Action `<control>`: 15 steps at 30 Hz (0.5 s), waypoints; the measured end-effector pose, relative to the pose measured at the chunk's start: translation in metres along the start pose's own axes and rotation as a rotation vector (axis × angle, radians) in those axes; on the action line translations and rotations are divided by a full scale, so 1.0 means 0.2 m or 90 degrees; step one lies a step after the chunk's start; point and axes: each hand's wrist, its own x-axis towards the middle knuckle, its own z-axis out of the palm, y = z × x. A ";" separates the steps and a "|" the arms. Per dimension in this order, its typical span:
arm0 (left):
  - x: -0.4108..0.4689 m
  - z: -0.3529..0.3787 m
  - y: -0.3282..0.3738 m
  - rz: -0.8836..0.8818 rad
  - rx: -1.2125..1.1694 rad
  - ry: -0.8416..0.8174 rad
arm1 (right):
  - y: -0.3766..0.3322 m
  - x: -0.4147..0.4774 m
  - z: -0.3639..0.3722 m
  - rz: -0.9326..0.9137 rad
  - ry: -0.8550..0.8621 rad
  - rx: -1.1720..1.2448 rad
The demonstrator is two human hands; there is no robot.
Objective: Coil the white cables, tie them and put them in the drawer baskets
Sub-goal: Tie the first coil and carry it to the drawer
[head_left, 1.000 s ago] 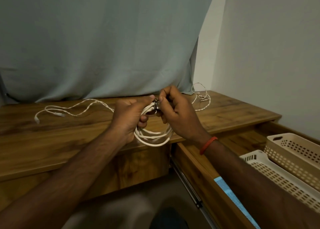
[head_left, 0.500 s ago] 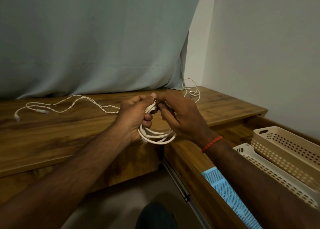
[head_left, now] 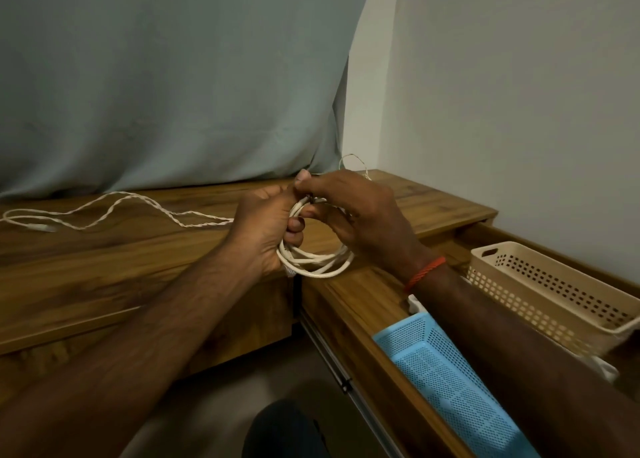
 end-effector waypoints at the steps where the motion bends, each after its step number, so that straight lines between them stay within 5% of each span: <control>1: 0.00 0.02 0.00 -0.001 -0.002 -0.005 | 0.01 -0.01 -0.01 -0.016 0.005 -0.020; 9: 0.01 0.13 -0.09 -0.114 -0.113 -0.095 | 0.08 -0.08 -0.15 0.034 0.049 -0.018; 15: -0.04 0.28 -0.30 -0.078 -0.116 -0.121 | 0.18 -0.22 -0.26 0.136 0.105 -0.072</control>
